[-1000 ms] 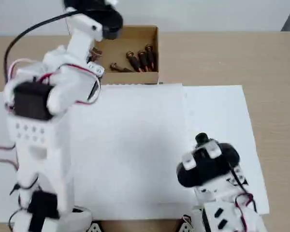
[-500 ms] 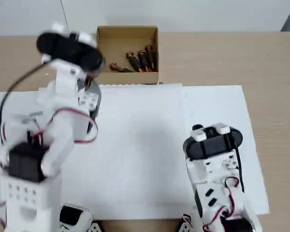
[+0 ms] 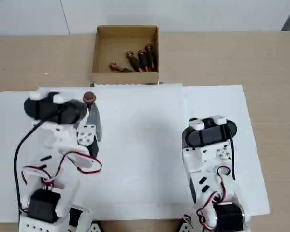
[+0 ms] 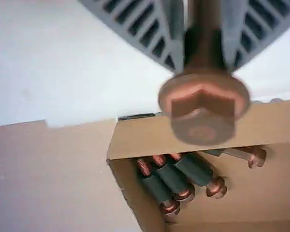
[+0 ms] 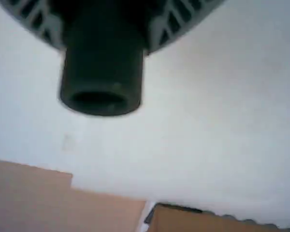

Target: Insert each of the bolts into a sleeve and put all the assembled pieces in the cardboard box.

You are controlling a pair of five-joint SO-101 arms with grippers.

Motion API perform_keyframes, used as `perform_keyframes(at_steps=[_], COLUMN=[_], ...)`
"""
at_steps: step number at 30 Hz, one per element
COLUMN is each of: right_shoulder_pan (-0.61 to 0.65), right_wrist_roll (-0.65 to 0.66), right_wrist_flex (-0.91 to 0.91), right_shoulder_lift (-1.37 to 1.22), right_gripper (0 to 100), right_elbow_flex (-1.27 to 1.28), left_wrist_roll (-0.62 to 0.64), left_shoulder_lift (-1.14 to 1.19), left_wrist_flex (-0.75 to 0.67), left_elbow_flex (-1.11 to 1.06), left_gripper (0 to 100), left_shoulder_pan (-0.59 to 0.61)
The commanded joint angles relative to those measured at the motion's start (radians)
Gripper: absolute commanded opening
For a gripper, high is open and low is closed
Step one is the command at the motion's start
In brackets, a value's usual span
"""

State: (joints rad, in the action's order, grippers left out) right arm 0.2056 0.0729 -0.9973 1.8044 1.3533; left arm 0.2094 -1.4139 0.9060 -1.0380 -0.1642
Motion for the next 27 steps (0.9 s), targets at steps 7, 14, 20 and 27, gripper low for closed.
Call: perform_keyframes(at_steps=[7, 14, 20, 27], right_shoulder_pan=[0.219, 0.366, 0.435, 0.484], right_wrist_roll=[-0.009, -0.008, -0.002, 0.0], right_wrist_flex=[0.174, 0.314, 0.386, 0.426], right_shoulder_lift=[0.01, 0.01, 0.01, 0.01], right_gripper=[0.4, 0.4, 0.4, 0.4], right_elbow_flex=[0.126, 0.229, 0.279, 0.322], left_wrist_roll=[0.13, 0.282, 0.371, 0.456], left_shoulder_lift=[-0.281, -0.399, -0.394, -0.394], left_wrist_flex=[-0.092, -0.183, -0.238, -0.245], left_elbow_flex=[-0.268, -0.406, -0.417, -0.42], left_gripper=[1, 1, 1, 1], left_shoulder_pan=[-0.008, -0.008, -0.054, -0.135])
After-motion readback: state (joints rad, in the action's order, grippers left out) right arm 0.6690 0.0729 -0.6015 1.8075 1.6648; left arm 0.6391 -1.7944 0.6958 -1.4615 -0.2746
